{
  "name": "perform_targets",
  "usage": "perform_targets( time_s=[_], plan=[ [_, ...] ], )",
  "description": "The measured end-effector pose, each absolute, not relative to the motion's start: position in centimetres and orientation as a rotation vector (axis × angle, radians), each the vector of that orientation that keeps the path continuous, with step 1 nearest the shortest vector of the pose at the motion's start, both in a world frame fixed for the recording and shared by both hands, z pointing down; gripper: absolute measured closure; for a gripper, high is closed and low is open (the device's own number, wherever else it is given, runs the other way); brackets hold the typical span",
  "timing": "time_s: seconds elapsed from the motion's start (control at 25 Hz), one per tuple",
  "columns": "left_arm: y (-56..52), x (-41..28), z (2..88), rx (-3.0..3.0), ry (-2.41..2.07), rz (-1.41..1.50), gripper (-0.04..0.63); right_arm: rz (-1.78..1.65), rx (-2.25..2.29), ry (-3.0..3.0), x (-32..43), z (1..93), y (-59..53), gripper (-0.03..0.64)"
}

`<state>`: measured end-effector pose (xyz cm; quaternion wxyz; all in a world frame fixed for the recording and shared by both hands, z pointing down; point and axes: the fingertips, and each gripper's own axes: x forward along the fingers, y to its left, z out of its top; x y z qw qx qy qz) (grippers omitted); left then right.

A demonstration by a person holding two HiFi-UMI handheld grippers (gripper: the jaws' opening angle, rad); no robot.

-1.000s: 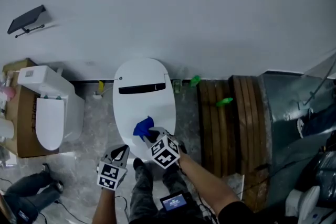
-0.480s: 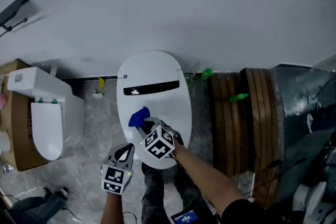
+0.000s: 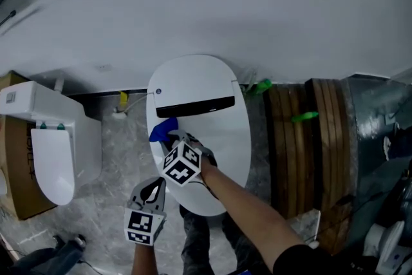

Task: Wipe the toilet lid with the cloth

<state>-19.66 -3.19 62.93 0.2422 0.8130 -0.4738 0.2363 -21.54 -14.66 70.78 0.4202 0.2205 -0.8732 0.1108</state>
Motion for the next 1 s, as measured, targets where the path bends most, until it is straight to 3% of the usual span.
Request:
perform_targets(
  time_s=[0.64,1.0],
  plan=[
    [-2.5,-21.4,66.2,2.200,-1.292,0.632,0.584,0.332,0.569,-2.086,-23.9,77.8,-16.7,0.548],
    [-2.8,-19.9,66.0,2.216,-1.270,0.644,0.584,0.375,0.564,-2.049,-20.9,78.7,-15.7,0.548]
  ],
)
